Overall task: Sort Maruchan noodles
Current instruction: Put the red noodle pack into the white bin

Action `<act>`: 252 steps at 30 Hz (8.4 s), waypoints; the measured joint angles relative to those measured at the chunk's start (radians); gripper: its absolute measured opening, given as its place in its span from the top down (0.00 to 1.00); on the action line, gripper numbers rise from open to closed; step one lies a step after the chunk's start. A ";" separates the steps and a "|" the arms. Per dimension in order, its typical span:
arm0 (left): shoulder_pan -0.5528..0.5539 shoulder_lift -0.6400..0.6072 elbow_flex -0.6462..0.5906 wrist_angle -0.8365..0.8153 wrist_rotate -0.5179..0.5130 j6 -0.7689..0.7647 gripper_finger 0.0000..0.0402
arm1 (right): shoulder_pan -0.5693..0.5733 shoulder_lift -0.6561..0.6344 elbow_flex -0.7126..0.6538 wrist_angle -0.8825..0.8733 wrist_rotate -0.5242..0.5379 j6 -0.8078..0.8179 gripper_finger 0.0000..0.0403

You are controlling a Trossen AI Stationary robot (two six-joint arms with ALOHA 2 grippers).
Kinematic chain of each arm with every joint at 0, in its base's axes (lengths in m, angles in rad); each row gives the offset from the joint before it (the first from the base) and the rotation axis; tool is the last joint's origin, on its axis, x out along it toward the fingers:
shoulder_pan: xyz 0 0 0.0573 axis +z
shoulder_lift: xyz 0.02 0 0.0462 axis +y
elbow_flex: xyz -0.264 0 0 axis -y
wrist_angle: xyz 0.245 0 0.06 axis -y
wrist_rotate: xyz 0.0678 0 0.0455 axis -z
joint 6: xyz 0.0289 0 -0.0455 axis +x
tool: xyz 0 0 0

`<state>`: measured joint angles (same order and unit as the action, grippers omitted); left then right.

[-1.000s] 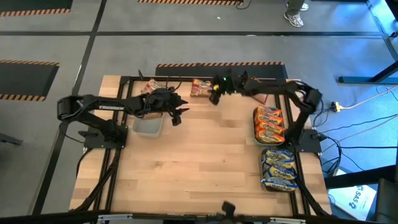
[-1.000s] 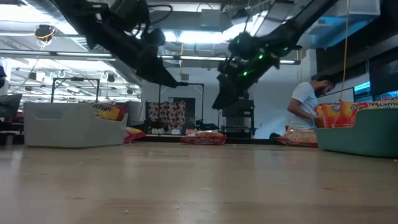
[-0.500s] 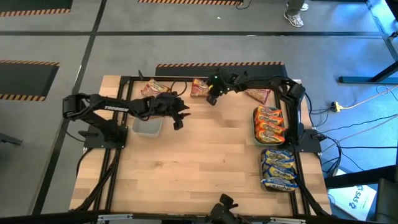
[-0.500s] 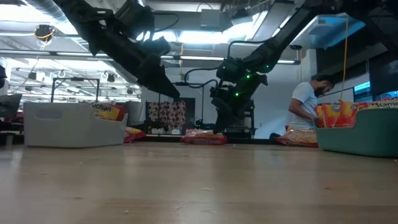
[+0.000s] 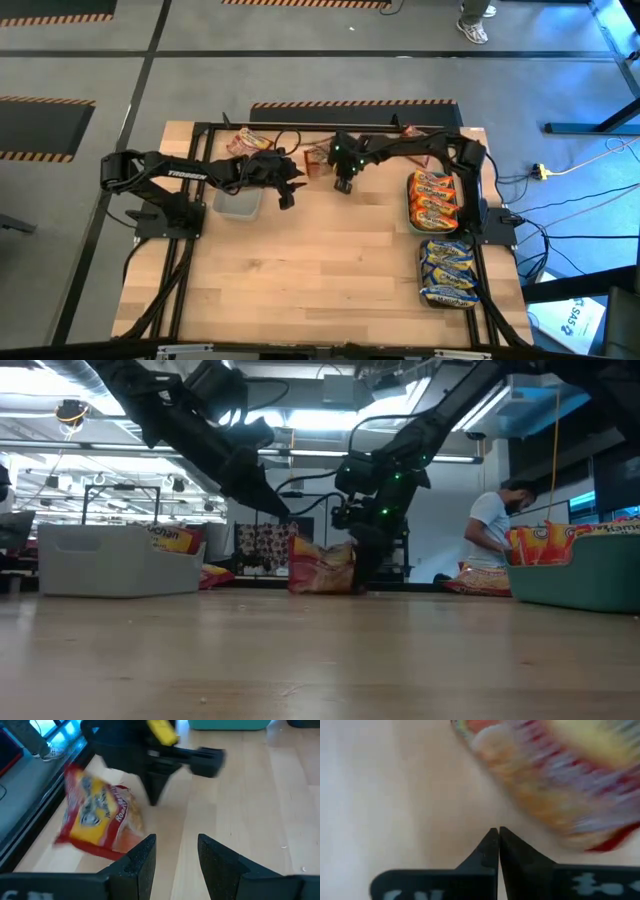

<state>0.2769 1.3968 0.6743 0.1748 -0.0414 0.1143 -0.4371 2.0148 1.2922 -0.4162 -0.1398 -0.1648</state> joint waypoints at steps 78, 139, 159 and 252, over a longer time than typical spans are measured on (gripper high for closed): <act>0.034 0.377 0.502 -0.548 0.045 -0.216 0.41 | 0.399 -0.213 -0.547 0.874 0.184 0.162 1.00; 0.142 0.418 0.500 -0.488 0.245 -0.301 0.41 | 0.484 -0.182 -0.521 0.920 0.403 0.104 1.00; 0.147 0.418 0.499 -0.500 0.297 -0.261 0.41 | 0.464 -0.101 -0.526 0.947 0.453 0.104 1.00; 0.197 -0.068 0.500 -1.406 -0.049 0.142 0.97 | 0.555 -0.356 -0.528 0.681 0.513 0.025 1.00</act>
<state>0.4736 1.3285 1.1740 -1.2312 -0.0905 0.2566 0.1181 1.6592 0.7639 0.2649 0.3733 -0.1394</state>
